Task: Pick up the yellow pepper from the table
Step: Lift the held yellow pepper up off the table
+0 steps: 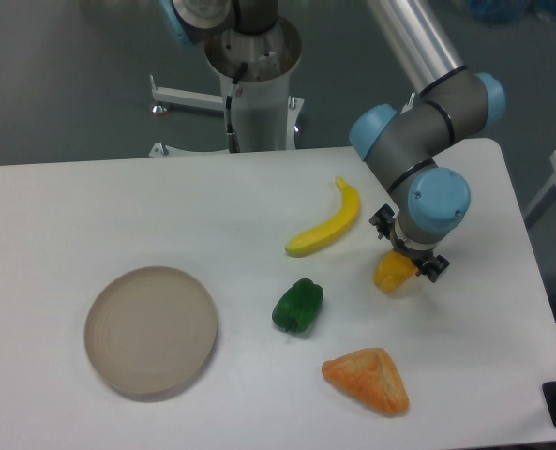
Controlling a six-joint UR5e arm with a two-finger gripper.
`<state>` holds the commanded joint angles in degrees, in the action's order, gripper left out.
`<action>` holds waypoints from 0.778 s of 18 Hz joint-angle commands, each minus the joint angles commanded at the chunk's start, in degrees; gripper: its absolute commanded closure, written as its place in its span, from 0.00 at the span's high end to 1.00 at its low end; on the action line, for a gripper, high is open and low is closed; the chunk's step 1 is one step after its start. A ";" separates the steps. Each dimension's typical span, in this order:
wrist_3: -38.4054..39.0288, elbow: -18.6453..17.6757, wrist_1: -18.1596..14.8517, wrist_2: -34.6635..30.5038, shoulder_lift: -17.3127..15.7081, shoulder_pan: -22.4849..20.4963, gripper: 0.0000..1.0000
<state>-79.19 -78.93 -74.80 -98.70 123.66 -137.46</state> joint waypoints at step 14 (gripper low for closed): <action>0.17 2.28 -0.26 1.67 0.09 -0.26 0.47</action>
<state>-79.02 -76.65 -75.06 -97.03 123.75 -137.73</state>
